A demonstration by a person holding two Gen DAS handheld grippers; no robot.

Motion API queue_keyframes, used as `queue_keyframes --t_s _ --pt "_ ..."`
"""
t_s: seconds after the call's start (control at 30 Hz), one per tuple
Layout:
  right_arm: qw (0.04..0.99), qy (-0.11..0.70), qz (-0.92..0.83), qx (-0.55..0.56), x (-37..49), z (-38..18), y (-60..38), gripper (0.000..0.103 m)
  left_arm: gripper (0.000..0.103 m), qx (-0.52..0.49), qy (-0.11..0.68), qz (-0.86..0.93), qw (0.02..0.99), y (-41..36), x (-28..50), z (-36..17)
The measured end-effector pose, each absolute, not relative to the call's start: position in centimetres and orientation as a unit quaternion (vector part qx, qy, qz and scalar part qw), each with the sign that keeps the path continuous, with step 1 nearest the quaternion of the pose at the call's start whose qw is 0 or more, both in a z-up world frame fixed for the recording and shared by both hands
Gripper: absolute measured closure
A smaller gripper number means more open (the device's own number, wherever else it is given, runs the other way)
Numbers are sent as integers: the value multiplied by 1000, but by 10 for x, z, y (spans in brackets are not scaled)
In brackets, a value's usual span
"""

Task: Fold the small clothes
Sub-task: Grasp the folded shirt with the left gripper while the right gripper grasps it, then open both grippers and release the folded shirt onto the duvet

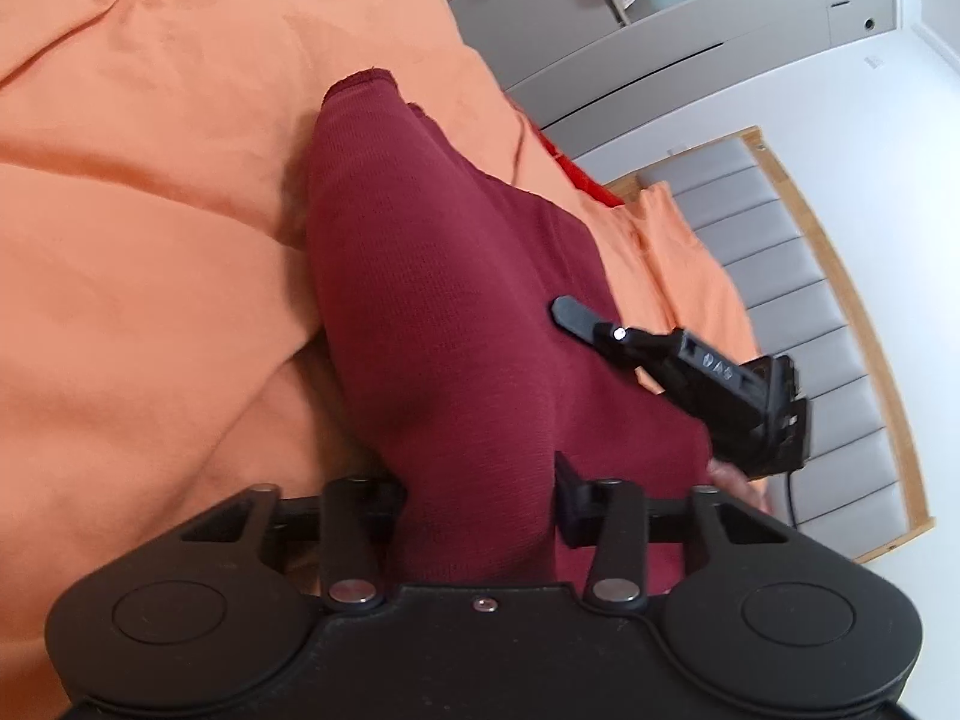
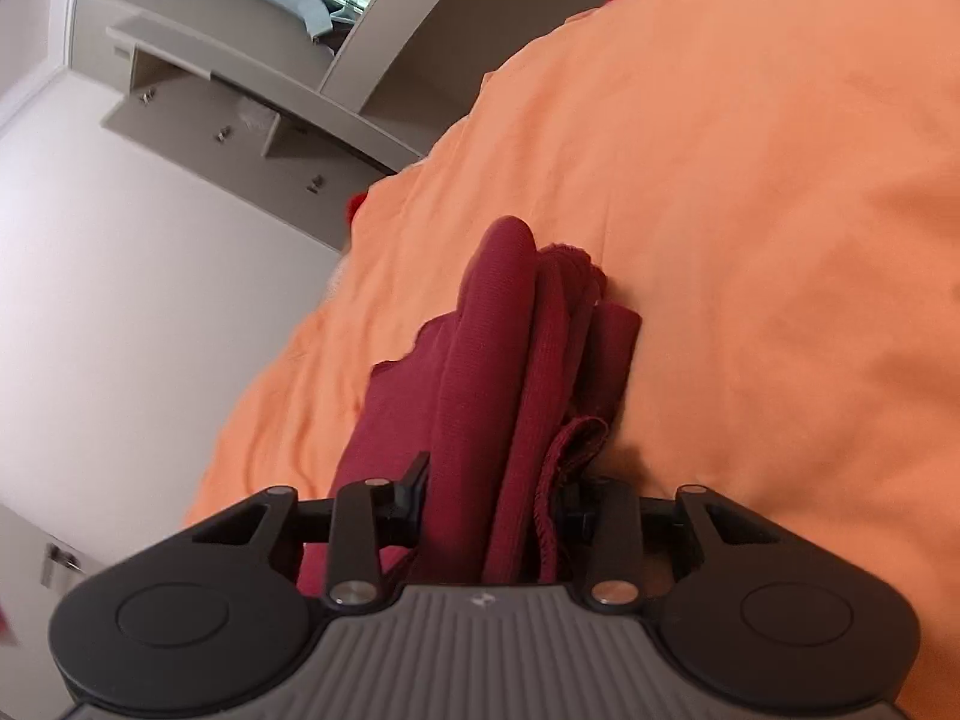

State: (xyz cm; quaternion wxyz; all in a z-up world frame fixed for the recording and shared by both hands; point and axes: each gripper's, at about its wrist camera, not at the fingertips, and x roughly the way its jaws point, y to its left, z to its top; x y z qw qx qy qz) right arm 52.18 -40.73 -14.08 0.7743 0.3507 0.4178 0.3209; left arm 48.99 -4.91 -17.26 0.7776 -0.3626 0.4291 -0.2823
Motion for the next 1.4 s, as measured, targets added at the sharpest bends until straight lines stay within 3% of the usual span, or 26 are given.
queue_keyframes --t_s 0.13,0.37,0.5,0.63,0.73,0.77,0.8,0.9,0.97,1.07,1.27,1.4 --pt "792 394 336 325 512 -109 -394 68 71 -339 398 -290 801 -50 486 -145" --pt "802 335 387 308 478 -38 -344 68 70 -267 335 -283 858 -4 440 -67" --pt "801 332 398 300 464 -38 -305 68 67 -265 344 -239 868 40 422 -61" --pt "788 375 389 294 466 -75 -267 68 67 -246 388 -205 864 55 421 -78" --pt "778 409 360 313 475 -114 -257 67 58 -240 444 -180 844 60 433 -113" --pt "777 415 348 321 476 -127 -257 63 52 -247 461 -172 835 67 435 -126" --pt "772 423 341 331 478 -138 -258 49 52 -259 466 -176 828 71 436 -134" --pt "744 451 333 365 481 -146 -273 34 46 -266 466 -181 824 80 431 -126" --pt "757 439 326 356 471 -129 -290 27 23 -251 454 -170 838 86 418 -108" --pt "814 406 315 271 437 -90 -308 20 12 -248 420 -163 858 95 388 -83" --pt "858 345 361 119 344 -44 -284 28 10 -169 390 -97 900 87 345 -60" --pt "871 329 360 61 324 -47 -262 47 10 -120 372 -45 919 76 340 -59"
